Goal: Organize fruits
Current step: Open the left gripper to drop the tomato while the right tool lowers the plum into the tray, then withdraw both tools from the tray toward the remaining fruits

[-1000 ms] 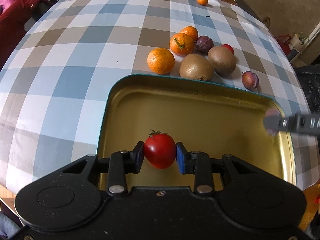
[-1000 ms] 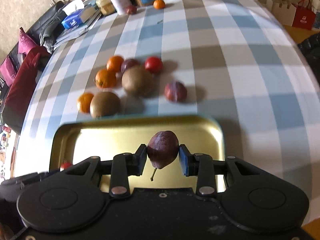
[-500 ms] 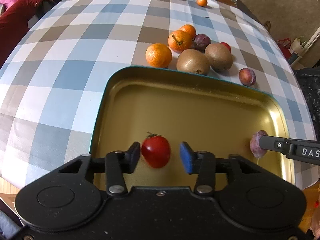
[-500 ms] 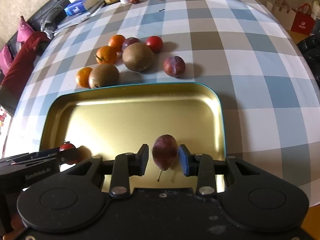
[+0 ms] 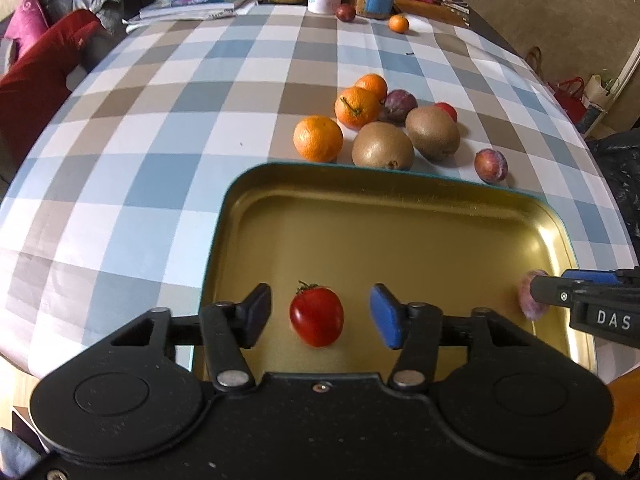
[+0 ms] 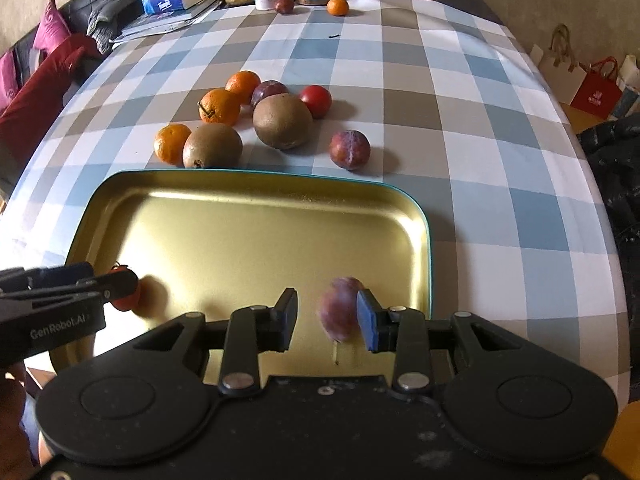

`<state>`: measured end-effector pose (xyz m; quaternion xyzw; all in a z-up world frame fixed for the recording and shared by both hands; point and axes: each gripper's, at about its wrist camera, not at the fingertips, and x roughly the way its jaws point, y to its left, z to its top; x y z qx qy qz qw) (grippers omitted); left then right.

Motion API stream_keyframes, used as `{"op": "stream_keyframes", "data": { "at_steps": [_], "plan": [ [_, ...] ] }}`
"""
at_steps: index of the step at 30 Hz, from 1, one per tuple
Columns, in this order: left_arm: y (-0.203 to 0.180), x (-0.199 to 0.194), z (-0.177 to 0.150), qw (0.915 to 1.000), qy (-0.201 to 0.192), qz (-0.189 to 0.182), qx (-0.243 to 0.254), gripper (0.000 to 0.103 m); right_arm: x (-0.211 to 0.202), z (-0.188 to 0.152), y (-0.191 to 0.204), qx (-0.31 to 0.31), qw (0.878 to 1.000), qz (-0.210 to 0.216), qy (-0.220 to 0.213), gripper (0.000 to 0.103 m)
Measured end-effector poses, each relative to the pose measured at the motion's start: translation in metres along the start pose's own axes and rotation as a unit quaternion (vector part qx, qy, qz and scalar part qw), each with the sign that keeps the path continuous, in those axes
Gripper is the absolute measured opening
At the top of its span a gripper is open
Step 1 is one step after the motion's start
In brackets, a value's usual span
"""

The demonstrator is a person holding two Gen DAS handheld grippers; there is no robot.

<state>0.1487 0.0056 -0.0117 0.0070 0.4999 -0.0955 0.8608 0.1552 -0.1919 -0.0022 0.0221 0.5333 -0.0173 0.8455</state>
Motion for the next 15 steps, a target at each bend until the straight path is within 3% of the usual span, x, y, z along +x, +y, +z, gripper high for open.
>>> {"op": "stream_keyframes", "data": {
  "at_steps": [3, 7, 11, 15],
  "plan": [
    [-0.001, -0.004, 0.001, 0.9998, -0.012, 0.014, 0.007, 0.062, -0.004, 0.001, 0.003, -0.005, 1.000, -0.003, -0.007, 0.036],
    [-0.001, -0.006, 0.004, 0.9996, -0.017, 0.021, 0.011, 0.064, -0.010, 0.004, -0.002, 0.016, 0.999, 0.030, -0.014, 0.036],
    [0.001, -0.005, 0.006, 0.9997, -0.007, 0.023, 0.004, 0.065, -0.011, 0.006, -0.015, 0.078, 0.994, 0.080, -0.015, 0.036],
    [0.004, -0.004, 0.008, 0.9996, -0.003, 0.028, 0.003, 0.065, -0.007, 0.005, -0.033, 0.157, 0.978, 0.134, -0.014, 0.036]
  ]
}}
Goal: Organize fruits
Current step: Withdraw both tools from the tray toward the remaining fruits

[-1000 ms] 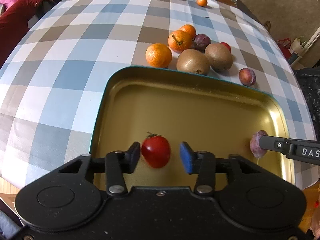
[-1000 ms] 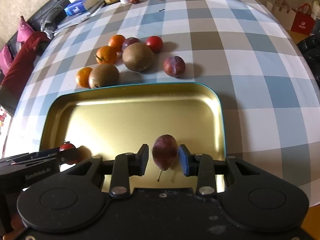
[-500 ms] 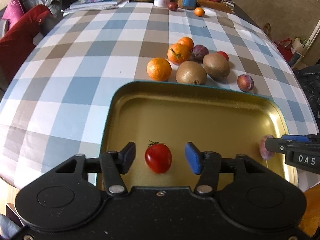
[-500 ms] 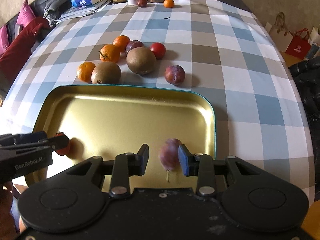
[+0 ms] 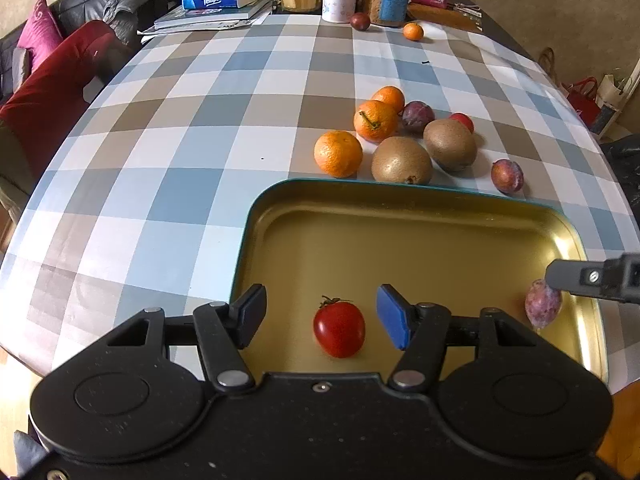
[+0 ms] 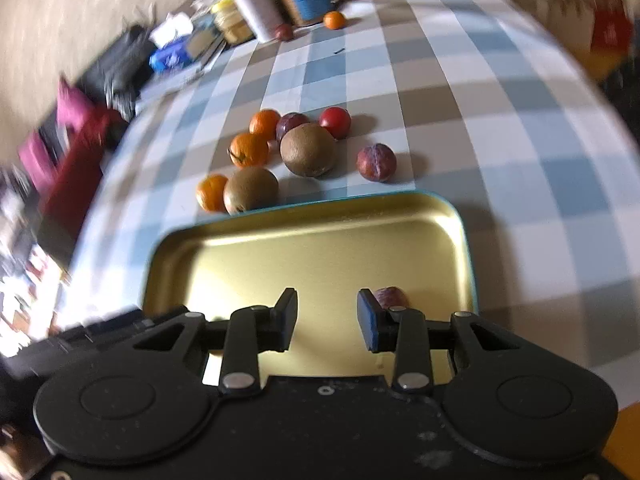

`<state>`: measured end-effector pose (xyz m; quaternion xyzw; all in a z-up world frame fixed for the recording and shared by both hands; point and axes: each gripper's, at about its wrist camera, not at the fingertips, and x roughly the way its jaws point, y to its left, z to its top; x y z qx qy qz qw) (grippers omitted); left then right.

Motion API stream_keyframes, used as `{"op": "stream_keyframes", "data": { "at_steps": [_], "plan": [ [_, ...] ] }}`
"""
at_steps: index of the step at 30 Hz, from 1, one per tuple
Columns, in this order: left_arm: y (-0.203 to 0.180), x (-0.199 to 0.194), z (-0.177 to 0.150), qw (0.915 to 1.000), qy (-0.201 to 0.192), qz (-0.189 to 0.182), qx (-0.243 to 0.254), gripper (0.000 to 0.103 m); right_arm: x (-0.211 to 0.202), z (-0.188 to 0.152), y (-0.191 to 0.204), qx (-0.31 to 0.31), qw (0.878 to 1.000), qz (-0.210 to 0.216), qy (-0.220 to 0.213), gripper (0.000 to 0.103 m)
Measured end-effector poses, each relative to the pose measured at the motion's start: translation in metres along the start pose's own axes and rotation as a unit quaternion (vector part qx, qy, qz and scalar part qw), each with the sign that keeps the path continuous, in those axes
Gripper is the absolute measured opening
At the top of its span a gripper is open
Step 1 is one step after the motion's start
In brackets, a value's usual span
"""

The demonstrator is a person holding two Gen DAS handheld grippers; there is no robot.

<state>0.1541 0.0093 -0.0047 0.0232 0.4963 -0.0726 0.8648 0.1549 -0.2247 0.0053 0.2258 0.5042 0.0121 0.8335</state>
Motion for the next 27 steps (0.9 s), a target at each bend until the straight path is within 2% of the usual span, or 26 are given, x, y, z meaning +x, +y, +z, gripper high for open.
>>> {"op": "stream_keyframes", "data": {
  "at_steps": [3, 5, 9, 13, 18, 22, 27],
  "plan": [
    [0.001, -0.001, 0.001, 0.9999, -0.003, 0.012, 0.005, 0.065, 0.003, 0.004, -0.009, 0.023, 0.999, 0.042, 0.008, 0.036],
    [0.001, -0.001, 0.002, 0.9998, -0.006, 0.017, 0.009, 0.065, 0.008, 0.008, -0.009, 0.013, 0.998, 0.044, 0.037, 0.036],
    [-0.001, -0.001, 0.004, 0.9996, -0.007, 0.021, 0.015, 0.066, 0.014, 0.009, 0.005, -0.042, 0.998, -0.024, 0.033, 0.036],
    [-0.002, -0.001, 0.008, 0.9995, -0.007, 0.021, 0.022, 0.069, 0.024, 0.014, 0.020, -0.108, 0.990, -0.081, 0.044, 0.036],
    [-0.002, -0.004, 0.016, 0.9987, -0.021, 0.034, 0.031, 0.070, 0.030, 0.023, 0.023, -0.124, 0.986, -0.099, 0.045, 0.036],
    [-0.001, -0.008, 0.025, 0.9976, -0.036, 0.046, 0.037, 0.070, 0.027, 0.036, 0.021, -0.116, 0.988, -0.089, 0.041, 0.036],
    [0.005, -0.003, 0.042, 0.9980, -0.031, 0.044, 0.033, 0.070, 0.026, 0.055, 0.025, -0.116, 0.988, -0.096, 0.026, 0.036]
  ]
}}
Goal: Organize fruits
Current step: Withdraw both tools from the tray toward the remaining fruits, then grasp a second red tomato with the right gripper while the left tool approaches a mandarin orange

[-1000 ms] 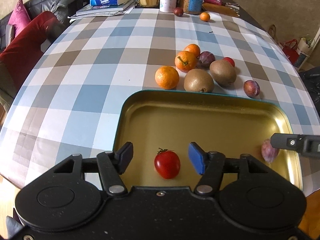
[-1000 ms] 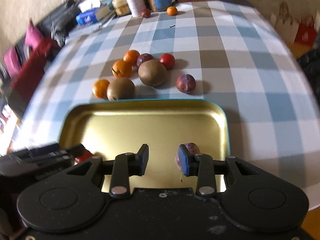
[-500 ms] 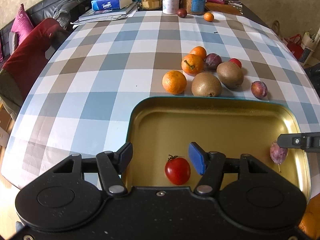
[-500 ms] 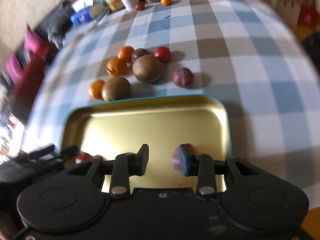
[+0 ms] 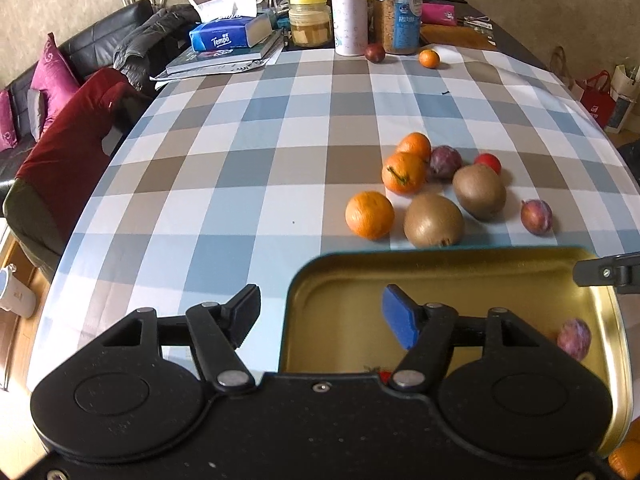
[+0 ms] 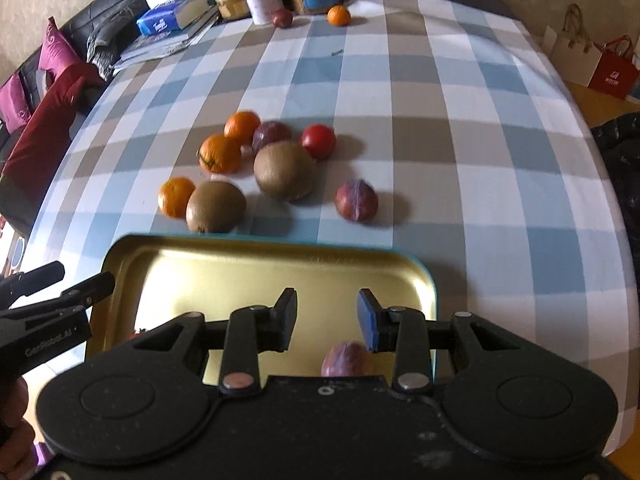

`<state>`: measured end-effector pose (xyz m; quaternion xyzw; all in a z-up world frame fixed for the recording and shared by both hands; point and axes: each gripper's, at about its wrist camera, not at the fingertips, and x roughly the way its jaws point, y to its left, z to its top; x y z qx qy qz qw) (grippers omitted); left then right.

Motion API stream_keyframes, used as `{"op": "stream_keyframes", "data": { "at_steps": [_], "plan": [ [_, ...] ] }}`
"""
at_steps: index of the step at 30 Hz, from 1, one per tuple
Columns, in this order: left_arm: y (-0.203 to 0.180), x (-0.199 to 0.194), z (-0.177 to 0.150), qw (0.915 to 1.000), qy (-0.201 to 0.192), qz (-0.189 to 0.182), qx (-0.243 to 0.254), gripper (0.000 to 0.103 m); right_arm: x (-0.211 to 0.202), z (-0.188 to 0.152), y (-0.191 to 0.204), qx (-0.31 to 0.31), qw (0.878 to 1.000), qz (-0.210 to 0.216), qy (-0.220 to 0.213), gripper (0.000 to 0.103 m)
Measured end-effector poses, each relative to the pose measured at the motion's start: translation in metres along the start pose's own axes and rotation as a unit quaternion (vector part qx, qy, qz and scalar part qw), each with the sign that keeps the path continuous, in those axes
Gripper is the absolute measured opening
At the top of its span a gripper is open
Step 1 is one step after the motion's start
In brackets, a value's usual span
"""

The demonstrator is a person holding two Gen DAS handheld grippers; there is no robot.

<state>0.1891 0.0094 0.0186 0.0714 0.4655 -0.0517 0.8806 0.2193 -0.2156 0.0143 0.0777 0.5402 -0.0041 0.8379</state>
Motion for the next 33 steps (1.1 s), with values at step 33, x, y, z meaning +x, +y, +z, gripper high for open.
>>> {"op": "stream_keyframes", "data": {
  "at_steps": [33],
  "plan": [
    [0.004, 0.087, 0.070, 0.9956, 0.066, -0.066, -0.009, 0.070, 0.060, 0.102, 0.000, 0.105, 0.994, 0.006, -0.017, 0.031]
  ]
}}
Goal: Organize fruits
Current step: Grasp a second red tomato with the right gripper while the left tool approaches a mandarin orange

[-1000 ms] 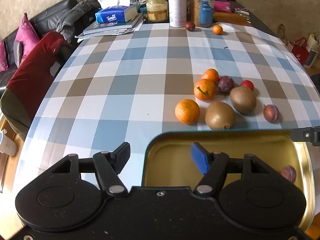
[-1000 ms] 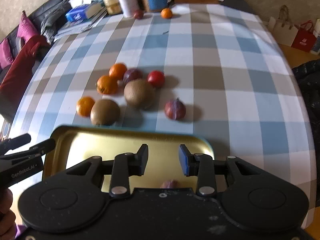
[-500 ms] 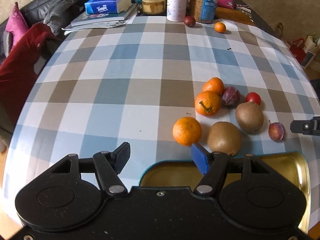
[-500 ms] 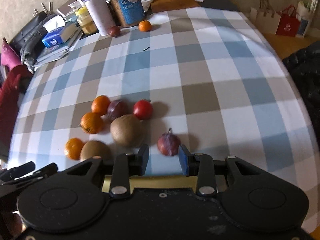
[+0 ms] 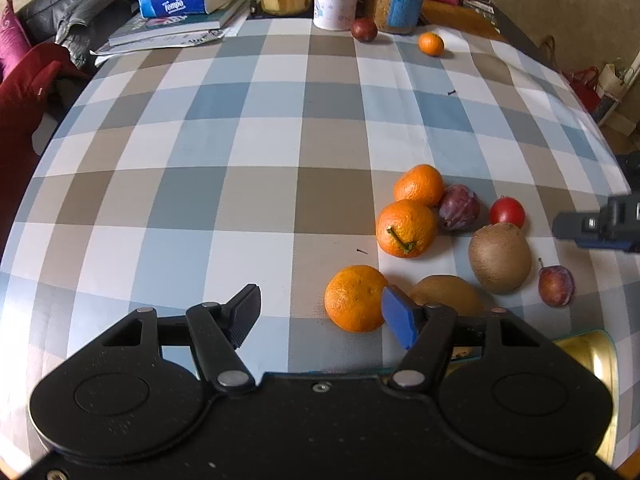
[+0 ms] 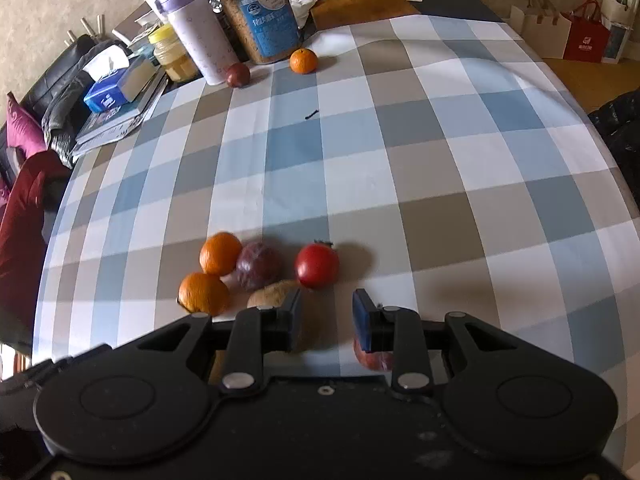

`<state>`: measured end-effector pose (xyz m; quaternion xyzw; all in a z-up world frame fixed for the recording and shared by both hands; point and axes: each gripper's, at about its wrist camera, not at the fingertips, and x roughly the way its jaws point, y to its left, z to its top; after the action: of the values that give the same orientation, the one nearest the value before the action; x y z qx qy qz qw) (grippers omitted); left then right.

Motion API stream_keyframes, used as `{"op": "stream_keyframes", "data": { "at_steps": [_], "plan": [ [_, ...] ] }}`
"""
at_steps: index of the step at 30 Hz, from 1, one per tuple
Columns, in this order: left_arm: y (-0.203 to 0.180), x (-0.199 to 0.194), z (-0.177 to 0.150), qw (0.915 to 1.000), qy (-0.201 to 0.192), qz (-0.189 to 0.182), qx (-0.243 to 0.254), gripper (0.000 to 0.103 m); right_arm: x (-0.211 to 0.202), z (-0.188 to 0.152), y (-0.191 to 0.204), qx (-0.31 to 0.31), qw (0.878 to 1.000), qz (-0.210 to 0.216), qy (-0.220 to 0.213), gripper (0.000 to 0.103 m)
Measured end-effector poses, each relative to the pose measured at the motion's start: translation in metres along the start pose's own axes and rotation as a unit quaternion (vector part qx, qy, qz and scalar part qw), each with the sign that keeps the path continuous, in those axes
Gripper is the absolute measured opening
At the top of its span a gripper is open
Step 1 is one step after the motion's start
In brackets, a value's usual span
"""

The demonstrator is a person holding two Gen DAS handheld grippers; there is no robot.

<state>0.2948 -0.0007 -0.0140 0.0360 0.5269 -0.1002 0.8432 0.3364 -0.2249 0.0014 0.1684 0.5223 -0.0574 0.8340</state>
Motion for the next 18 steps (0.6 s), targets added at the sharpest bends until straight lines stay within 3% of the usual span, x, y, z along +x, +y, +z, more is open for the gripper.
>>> {"op": "stream_keyframes", "data": {
  "at_steps": [10, 18],
  "plan": [
    [-0.003, 0.018, 0.003, 0.9991, 0.013, -0.037, 0.018, 0.073, 0.025, 0.011, 0.007, 0.003, 0.999, 0.015, 0.029, 0.031],
    [0.006, 0.021, 0.004, 0.9980, 0.011, -0.062, 0.002, 0.073, 0.035, 0.016, 0.013, 0.001, 1.000, 0.001, 0.021, 0.031]
  ]
}}
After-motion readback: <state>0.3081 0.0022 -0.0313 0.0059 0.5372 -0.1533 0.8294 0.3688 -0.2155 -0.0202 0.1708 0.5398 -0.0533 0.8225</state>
